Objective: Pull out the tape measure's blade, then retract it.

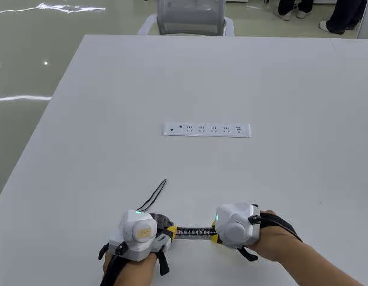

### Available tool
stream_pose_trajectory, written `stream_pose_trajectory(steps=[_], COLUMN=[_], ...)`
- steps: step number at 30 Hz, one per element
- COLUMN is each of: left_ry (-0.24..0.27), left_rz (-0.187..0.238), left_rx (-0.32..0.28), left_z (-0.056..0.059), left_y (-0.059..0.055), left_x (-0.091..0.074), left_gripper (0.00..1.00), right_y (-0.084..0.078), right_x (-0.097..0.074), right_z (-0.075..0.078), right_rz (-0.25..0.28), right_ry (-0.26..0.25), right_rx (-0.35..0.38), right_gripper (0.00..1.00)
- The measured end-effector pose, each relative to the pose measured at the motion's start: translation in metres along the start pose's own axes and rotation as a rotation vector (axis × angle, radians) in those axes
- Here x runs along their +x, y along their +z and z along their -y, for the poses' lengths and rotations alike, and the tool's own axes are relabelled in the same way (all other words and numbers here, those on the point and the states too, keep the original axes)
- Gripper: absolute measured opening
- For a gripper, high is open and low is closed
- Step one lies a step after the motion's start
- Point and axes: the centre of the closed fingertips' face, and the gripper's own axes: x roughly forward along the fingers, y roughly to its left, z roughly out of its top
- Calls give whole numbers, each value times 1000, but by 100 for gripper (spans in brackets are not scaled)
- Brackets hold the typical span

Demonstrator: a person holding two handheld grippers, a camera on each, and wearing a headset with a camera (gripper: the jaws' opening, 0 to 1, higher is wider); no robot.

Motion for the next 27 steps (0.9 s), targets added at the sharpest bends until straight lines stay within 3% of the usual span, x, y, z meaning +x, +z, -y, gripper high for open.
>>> stream_pose_trajectory(steps=[27], left_ry=[4], left_rz=[0], left_rx=[-1], left_z=[1], left_y=[-1], left_x=[0], left_gripper=[58], right_y=[14], right_x=[10], right_z=[-2], right_rz=[6], right_ry=[7], right_rx=[-3], right_gripper=[12])
